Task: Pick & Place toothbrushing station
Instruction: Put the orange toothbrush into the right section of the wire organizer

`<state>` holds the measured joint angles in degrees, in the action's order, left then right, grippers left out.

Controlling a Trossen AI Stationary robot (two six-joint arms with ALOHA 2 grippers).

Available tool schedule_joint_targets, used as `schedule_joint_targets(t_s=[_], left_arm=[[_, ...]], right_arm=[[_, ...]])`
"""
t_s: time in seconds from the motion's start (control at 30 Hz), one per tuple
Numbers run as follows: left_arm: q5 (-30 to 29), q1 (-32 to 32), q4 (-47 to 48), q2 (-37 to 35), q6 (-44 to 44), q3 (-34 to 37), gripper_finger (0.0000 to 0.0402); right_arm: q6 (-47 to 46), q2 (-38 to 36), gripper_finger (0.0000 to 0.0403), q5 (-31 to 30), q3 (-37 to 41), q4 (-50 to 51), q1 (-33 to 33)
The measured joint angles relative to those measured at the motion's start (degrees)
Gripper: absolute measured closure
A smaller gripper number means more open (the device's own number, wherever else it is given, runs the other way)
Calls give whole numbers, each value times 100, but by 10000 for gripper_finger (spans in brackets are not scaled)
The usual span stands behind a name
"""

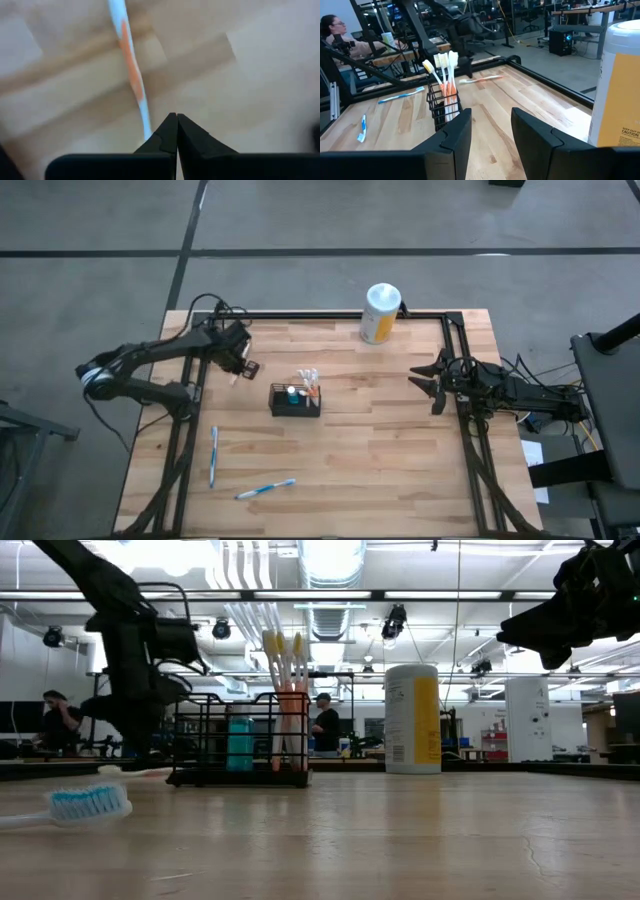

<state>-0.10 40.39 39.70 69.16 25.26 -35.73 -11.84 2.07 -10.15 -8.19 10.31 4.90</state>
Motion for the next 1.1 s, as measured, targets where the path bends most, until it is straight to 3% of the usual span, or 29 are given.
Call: schedule_joint_targets(t_s=[0.17, 0.43, 0.73, 0.9, 1.1], left_arm=[[89, -451, 13, -662, 74, 423, 398], [-10, -497, -21, -1481, 165, 461, 395], [-138, -488, -213, -1533, 591, 207, 317], [-938, -475, -1053, -1408, 652, 210, 280], [-1981, -254, -1513, -873, 795, 211, 272]], right_arm=[[2, 0, 271, 2, -1, -2, -2], [1, 0, 271, 1, 0, -1, -2], [2, 1, 271, 0, -1, -1, -1], [2, 2, 271, 2, -2, -2, 0], [1, 0, 271, 1, -2, -2, 0]])
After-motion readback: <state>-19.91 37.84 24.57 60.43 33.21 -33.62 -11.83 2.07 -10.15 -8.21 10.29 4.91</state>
